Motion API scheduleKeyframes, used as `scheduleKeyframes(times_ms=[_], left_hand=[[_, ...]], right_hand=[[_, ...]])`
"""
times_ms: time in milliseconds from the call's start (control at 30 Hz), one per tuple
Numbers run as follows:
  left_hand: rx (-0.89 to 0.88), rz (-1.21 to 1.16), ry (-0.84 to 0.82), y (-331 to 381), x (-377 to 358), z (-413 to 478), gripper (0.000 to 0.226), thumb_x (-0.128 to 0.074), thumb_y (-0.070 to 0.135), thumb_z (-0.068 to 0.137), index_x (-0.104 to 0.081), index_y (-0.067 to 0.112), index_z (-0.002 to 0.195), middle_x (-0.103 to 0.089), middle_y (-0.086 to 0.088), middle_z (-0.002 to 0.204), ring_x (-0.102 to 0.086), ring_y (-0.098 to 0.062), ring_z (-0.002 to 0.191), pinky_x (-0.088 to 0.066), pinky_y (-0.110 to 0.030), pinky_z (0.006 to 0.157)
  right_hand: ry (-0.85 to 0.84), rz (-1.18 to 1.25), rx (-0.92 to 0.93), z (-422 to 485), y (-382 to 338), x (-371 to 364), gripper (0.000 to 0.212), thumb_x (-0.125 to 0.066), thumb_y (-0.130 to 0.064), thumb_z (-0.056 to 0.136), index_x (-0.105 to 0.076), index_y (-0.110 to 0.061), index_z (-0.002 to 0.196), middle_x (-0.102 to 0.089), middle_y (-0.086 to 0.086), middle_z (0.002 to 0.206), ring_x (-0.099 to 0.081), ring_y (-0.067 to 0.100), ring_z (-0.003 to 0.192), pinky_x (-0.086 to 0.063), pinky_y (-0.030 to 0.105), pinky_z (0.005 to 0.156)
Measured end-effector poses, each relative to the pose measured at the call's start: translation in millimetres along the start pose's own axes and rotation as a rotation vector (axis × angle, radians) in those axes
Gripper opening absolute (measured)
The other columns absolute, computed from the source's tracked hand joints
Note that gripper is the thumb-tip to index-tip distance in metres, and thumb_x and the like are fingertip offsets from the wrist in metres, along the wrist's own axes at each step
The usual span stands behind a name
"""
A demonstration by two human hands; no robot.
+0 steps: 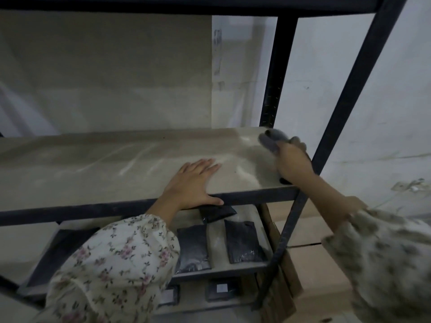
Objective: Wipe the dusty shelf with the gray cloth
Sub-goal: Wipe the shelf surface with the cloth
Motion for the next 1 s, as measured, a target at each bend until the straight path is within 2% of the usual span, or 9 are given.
scheduleKeyframes(times_ms=[100,233,333,533,633,733,800,900,1000], left_hand=[[0.008,0.004,-0.006,0,1,-1,0.103,-0.055,0.075,0.07,-0.003,0.033,0.149,-0.001,0.009,0.159,-0.001,-0.011,0.146,-0.002,-0.036,0.118],[0.005,-0.007,-0.01,-2,0,-1,0.103,-0.055,0.074,0.07,-0.004,0.033,0.149,-0.002,0.008,0.16,-0.001,-0.012,0.146,-0.002,-0.037,0.118],[-0.007,0.005,-0.01,0,0,1,0.102,-0.054,0.075,0.07,-0.004,0.033,0.149,-0.002,0.008,0.16,-0.001,-0.012,0.146,-0.002,-0.038,0.118],[0.009,0.013,-0.021,-1,0,-1,0.102,-0.054,0.074,0.07,-0.005,0.033,0.15,-0.002,0.008,0.16,-0.001,-0.012,0.146,-0.001,-0.037,0.117],[0.007,0.005,-0.022,-2,0,1,0.102,-0.055,0.074,0.07,-0.006,0.033,0.149,-0.003,0.009,0.159,-0.002,-0.011,0.146,-0.001,-0.036,0.117],[-0.003,0.007,-0.019,-1,-1,1,0.102,-0.055,0.075,0.07,-0.006,0.034,0.149,-0.003,0.009,0.159,-0.002,-0.011,0.146,-0.002,-0.037,0.118],[-0.003,0.014,-0.02,-2,-1,3,0.103,-0.054,0.075,0.069,-0.005,0.034,0.149,-0.003,0.009,0.159,-0.003,-0.012,0.146,-0.003,-0.036,0.118],[-0.011,0.038,-0.022,-4,-3,4,0.103,-0.051,0.078,0.069,-0.004,0.034,0.149,-0.003,0.008,0.16,-0.003,-0.012,0.146,-0.003,-0.036,0.117],[-0.008,-0.006,-0.066,-8,-4,5,0.1,-0.044,0.082,0.068,-0.006,0.036,0.149,-0.002,0.011,0.159,-0.001,-0.01,0.145,-0.002,-0.033,0.116]], right_hand=[[-0.011,0.049,-0.304,16,20,-14,0.04,-0.044,-0.025,0.092,-0.042,-0.013,0.13,-0.036,0.017,0.136,-0.038,0.037,0.12,-0.036,0.041,0.084],[-0.071,-0.098,-0.002,-10,-19,-22,0.039,-0.037,-0.021,0.095,-0.044,-0.014,0.132,-0.036,0.021,0.132,-0.037,0.039,0.119,-0.04,0.047,0.091],[-0.116,0.067,0.253,-12,-32,-17,0.036,-0.04,-0.017,0.093,-0.054,-0.016,0.127,-0.044,0.016,0.116,-0.048,0.039,0.108,-0.043,0.043,0.091],[0.005,0.08,-0.314,43,15,-14,0.051,-0.035,-0.047,0.093,-0.039,-0.017,0.135,-0.038,0.015,0.133,-0.038,0.035,0.12,-0.036,0.042,0.096],[-0.059,-0.03,-0.154,39,-10,-28,0.046,-0.031,-0.039,0.095,-0.04,-0.015,0.133,-0.038,0.018,0.132,-0.041,0.037,0.116,-0.037,0.043,0.094],[-0.208,0.033,0.13,38,-35,-35,0.036,-0.036,-0.014,0.09,-0.056,-0.007,0.12,-0.049,0.022,0.117,-0.049,0.033,0.094,-0.041,0.036,0.074],[-0.203,0.139,0.113,55,-35,-26,0.036,-0.038,-0.01,0.089,-0.059,-0.006,0.118,-0.056,0.02,0.11,-0.054,0.033,0.093,-0.041,0.031,0.069],[-0.039,0.145,-0.077,81,-21,-17,0.041,-0.039,-0.036,0.093,-0.045,-0.026,0.133,-0.045,0.015,0.129,-0.042,0.035,0.118,-0.038,0.04,0.093],[0.001,0.106,-0.097,79,-24,-33,0.041,-0.038,-0.047,0.091,-0.052,-0.028,0.124,-0.045,0.015,0.132,-0.044,0.03,0.112,-0.04,0.043,0.088]])
Point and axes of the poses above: each hand's wrist, its own z-axis towards the middle knuckle, its own x-axis out of the back of the hand, y = z × x, the point moved 8 cm from there along z, towards the middle knuckle
